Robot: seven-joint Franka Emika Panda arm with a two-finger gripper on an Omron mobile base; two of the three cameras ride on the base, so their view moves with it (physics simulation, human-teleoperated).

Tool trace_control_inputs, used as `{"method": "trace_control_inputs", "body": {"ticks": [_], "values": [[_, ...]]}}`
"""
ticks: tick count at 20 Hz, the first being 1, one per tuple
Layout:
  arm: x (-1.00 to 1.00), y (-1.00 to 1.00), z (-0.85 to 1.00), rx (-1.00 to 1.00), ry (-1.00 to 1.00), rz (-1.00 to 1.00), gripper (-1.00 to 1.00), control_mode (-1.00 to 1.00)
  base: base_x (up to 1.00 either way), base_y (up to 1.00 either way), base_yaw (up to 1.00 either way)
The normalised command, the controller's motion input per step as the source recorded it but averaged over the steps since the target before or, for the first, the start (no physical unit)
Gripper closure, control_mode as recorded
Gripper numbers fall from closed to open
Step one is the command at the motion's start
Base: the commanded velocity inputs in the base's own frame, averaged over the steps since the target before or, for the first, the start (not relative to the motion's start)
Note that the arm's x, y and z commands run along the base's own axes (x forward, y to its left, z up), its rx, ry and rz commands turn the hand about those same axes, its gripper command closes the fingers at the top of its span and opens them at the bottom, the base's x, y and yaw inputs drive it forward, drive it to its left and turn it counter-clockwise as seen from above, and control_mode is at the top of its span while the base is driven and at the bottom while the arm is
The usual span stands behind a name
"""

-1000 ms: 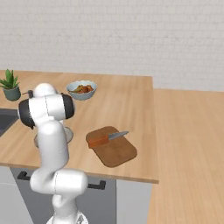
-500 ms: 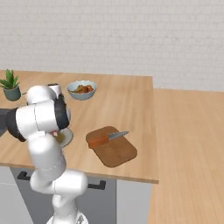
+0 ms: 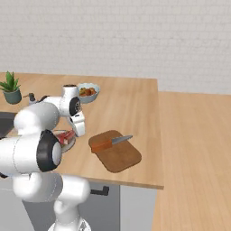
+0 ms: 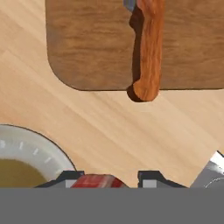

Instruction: Pick up the knife from the drawer and place it on the cutting board. Then place the meat from the plate to the cutting board.

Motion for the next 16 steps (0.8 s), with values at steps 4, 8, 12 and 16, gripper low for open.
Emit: {"method": "trace_control_inputs", "body": {"ticks": [4, 8, 12, 16], "values": [[-0.48, -1.0, 0.19, 0.0, 0.0, -0.26, 1.0, -1.0, 0.0, 0.0, 0.0], [-0.15, -1.0, 0.03, 0.0, 0.0, -0.21, 1.0, -1.0, 0.0, 0.0, 0.0], [0.0, -1.0, 0.0, 0.01, 0.0, -0.19, 1.0, -1.0, 0.0, 0.0, 0.0], [0.0, -1.0, -0.04, 0.03, 0.02, -0.18, 1.0, -1.0, 0.0, 0.0, 0.0]]}}
